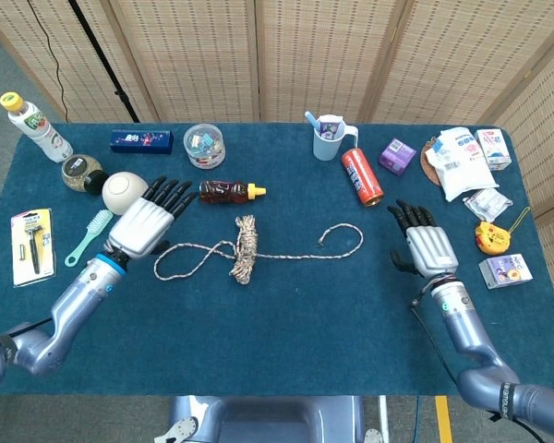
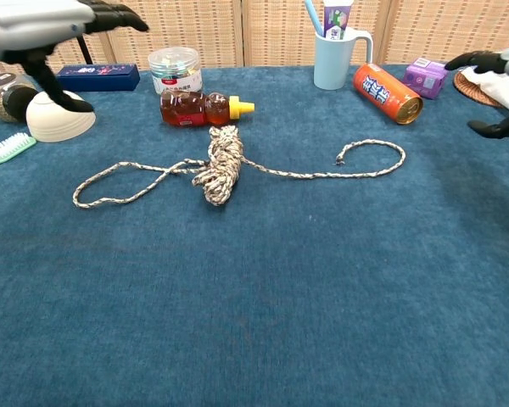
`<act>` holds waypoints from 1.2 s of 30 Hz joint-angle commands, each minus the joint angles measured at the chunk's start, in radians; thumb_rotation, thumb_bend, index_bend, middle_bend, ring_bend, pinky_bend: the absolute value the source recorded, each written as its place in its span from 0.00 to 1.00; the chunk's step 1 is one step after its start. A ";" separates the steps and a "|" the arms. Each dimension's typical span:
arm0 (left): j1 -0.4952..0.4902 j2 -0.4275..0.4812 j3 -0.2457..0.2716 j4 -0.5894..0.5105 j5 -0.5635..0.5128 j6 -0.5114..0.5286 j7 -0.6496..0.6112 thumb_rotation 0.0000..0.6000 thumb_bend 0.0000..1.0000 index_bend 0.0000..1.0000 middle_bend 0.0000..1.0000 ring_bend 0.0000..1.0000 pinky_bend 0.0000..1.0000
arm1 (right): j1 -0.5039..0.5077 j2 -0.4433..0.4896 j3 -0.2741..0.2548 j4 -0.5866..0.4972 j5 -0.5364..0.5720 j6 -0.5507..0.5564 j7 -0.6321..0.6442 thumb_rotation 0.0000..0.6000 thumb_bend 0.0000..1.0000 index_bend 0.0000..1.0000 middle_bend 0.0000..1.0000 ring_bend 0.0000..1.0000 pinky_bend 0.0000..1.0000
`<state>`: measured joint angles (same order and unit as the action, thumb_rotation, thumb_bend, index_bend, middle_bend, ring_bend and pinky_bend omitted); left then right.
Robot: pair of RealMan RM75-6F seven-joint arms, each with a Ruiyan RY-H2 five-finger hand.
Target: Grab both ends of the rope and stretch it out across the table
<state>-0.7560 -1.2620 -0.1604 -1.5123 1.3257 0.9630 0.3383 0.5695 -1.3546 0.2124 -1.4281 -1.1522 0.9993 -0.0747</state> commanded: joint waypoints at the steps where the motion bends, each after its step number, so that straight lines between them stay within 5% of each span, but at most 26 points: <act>1: 0.039 0.038 0.001 -0.037 -0.025 0.039 -0.017 1.00 0.19 0.01 0.00 0.00 0.00 | -0.017 0.017 -0.001 -0.010 -0.004 0.023 0.007 1.00 0.47 0.01 0.00 0.00 0.00; 9: 0.196 0.150 0.036 -0.076 -0.036 0.203 -0.109 1.00 0.19 0.21 0.08 0.00 0.00 | -0.086 0.067 -0.001 -0.016 -0.003 0.126 0.003 1.00 0.47 0.22 0.03 0.00 0.00; 14: 0.276 0.186 0.063 -0.055 -0.019 0.285 -0.147 1.00 0.19 0.24 0.11 0.00 0.00 | -0.119 0.081 -0.012 -0.006 -0.010 0.158 0.010 1.00 0.47 0.30 0.11 0.01 0.00; 36: 0.683 0.249 0.247 -0.087 0.120 0.651 -0.271 1.00 0.19 0.26 0.13 0.02 0.00 | -0.370 0.183 -0.122 -0.215 -0.092 0.439 -0.064 1.00 0.47 0.35 0.14 0.04 0.00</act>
<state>-0.1040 -1.0152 0.0704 -1.6027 1.4317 1.5786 0.0747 0.2138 -1.1792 0.0999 -1.6304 -1.2353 1.4245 -0.1300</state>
